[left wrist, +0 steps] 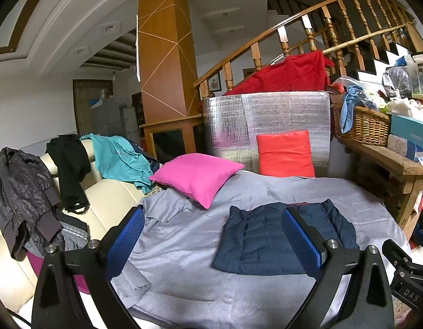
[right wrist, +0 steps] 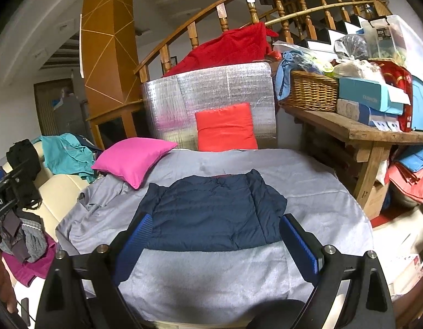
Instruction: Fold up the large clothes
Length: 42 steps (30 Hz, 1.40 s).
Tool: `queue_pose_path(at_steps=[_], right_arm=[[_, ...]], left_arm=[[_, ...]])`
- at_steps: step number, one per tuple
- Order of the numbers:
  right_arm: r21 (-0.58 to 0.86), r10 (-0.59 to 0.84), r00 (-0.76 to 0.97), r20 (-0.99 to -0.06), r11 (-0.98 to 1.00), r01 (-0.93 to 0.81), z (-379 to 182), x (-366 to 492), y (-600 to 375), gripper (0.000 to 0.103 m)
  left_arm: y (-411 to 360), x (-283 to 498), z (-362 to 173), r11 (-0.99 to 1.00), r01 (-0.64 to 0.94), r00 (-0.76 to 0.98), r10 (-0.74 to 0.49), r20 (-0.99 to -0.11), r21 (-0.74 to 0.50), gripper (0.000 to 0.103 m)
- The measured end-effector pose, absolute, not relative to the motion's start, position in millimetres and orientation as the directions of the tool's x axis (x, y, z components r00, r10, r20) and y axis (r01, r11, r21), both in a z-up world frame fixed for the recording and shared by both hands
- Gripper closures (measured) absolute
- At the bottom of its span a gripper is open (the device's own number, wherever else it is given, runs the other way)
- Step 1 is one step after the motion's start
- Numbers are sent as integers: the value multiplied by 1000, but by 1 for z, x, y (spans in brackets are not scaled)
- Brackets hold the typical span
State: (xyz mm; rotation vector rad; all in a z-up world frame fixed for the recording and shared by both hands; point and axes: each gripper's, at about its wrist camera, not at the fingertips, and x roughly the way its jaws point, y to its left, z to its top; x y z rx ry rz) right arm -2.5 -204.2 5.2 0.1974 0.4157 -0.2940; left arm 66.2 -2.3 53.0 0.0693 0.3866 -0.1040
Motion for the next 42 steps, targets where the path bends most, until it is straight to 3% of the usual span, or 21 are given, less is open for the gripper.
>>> queue_pose_path(at_steps=[42], right_arm=[[88,-296,858,-419,928,363,16,10,-203,7]], left_arm=[[11,85,40,994,108,904,-88,-417,24,3]])
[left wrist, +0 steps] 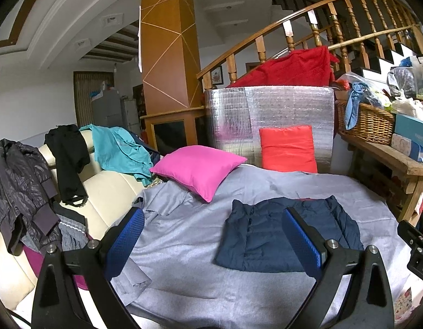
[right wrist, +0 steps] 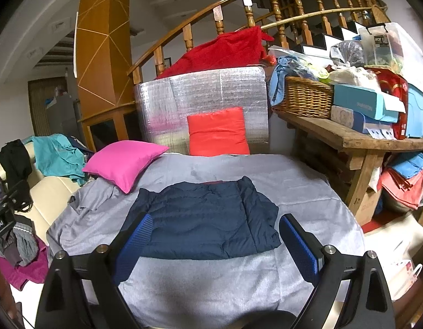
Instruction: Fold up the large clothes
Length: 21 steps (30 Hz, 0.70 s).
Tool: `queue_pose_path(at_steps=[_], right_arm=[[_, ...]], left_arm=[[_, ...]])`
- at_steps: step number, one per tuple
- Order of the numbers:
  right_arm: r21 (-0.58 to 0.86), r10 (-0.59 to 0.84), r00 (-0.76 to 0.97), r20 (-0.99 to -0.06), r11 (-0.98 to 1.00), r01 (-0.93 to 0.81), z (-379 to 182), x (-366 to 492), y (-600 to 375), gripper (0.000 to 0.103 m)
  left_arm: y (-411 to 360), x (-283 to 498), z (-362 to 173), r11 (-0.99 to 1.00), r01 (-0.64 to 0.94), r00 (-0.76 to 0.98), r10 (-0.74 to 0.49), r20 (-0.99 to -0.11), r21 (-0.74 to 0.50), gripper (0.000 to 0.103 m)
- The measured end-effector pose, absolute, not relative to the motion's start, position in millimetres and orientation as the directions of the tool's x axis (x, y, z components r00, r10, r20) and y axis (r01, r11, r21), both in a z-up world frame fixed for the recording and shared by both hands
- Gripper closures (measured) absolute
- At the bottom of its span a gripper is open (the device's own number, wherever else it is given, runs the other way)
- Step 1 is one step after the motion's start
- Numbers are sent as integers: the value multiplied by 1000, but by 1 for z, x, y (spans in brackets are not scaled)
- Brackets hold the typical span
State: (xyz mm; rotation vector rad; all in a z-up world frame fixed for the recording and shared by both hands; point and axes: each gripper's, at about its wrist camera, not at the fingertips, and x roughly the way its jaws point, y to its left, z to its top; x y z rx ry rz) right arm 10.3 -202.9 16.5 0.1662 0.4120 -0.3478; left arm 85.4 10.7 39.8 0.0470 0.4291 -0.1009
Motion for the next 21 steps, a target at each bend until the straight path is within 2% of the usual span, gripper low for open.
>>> queue_pose_path(at_steps=[6,21], right_arm=[[70,-294,857,-423,932,354,19,13,-198,7],[80,-250,820,-514,938,336,0,46,-199,7]], left_arm=[[19,86,40,995,99,906,-86,-415,10,3],[17,95,32,994,104,896,-84,-436,23,3]])
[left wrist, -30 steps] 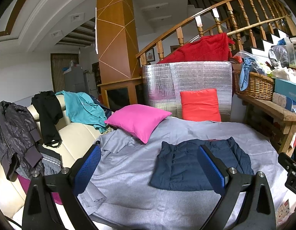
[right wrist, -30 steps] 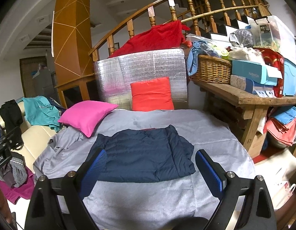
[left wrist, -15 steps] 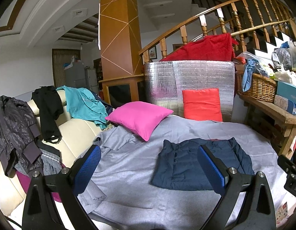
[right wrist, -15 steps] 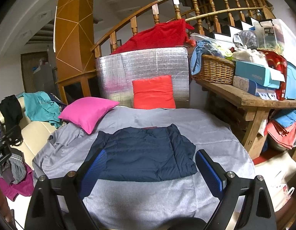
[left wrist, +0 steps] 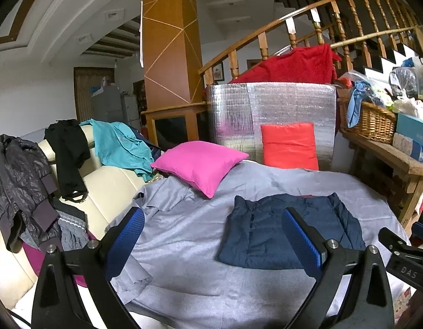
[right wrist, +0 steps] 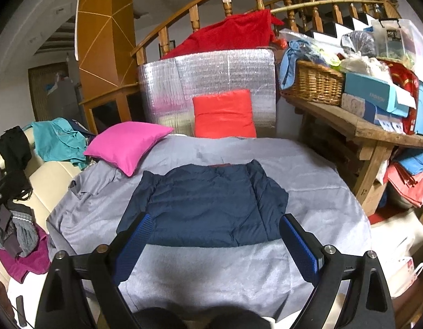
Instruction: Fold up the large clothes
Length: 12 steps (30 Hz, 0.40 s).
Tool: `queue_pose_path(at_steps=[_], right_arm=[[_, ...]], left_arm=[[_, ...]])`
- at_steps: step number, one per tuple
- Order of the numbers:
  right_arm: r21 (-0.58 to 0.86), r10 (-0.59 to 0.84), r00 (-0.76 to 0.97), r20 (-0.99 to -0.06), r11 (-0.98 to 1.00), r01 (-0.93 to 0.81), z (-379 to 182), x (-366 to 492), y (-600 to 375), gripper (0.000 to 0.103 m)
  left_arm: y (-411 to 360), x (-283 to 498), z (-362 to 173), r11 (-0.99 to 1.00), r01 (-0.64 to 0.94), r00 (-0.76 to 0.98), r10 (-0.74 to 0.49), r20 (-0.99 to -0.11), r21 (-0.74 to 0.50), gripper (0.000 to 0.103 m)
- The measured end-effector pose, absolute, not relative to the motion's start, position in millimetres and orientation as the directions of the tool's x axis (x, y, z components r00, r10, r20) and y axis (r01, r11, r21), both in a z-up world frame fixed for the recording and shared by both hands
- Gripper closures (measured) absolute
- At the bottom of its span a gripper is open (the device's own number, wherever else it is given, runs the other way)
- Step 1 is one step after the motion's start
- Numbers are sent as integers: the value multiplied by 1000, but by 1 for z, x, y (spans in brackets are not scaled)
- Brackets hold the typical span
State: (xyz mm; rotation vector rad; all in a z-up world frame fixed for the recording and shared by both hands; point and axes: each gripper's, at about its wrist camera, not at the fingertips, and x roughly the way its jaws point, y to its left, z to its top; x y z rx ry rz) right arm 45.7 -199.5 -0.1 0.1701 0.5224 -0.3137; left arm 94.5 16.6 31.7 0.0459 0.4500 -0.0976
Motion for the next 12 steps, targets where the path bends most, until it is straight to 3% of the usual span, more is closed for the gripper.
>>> queue_pose_path(at_steps=[12], right_arm=[[95,-244,804,-542,933,347,-19,82,-206,7]], left_arm=[[-11,136,7,978,208,849,-194,-492,-26,3]])
